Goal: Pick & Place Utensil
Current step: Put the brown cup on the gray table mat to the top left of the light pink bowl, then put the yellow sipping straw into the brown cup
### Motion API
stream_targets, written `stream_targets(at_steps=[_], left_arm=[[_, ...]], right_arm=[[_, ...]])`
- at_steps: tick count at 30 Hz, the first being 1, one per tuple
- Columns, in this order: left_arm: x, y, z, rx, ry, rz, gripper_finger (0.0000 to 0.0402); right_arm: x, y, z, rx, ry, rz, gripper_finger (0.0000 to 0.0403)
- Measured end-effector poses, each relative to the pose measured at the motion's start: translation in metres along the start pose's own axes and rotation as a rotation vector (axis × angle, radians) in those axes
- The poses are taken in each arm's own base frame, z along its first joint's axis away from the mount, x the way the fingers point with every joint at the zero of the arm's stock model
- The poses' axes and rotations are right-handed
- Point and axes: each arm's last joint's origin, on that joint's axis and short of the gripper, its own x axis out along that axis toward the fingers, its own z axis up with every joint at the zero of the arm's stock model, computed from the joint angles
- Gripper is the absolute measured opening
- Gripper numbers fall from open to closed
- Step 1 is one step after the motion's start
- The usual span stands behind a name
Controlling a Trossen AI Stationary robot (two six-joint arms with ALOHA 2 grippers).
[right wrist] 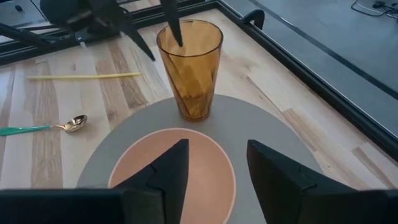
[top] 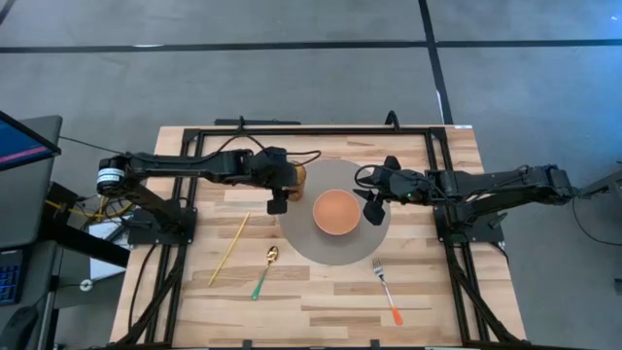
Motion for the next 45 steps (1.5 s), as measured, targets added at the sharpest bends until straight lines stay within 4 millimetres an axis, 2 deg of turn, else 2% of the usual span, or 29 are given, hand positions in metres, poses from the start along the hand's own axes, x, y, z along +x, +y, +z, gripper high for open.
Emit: stream_targets(at_steps=[4, 12, 16, 27, 36, 45], left_arm=[[-0.023, 0.000, 0.006, 0.019, -0.069, 0.020, 0.0192], [-0.080, -0.003, 0.011, -0.002, -0.238, 0.028, 0.0194], [-0.094, -0.011, 0.003, -0.019, -0.248, -0.028, 0.0190], [-0.089, -0.044, -0.055, -0.146, -0.171, -0.122, 0.0186], [-0.083, -0.053, -0.085, -0.280, -0.117, -0.140, 0.0186], [-0.059, -0.056, -0.113, -0.407, 0.120, -0.127, 0.0186]], right_arm=[[0.000, 0.000, 0.000, 0.007, 0.000, 0.000, 0.0154], [0.000, 0.000, 0.000, 0.014, 0.004, -0.001, 0.0155], [0.000, 0.000, -0.001, 0.013, 0.005, -0.002, 0.0153], [0.000, -0.001, -0.002, 0.007, 0.021, -0.007, 0.0157], [0.000, 0.000, 0.000, 0.018, -0.005, 0.002, 0.0154], [0.000, 0.000, 0.001, 0.020, -0.008, 0.001, 0.0155]])
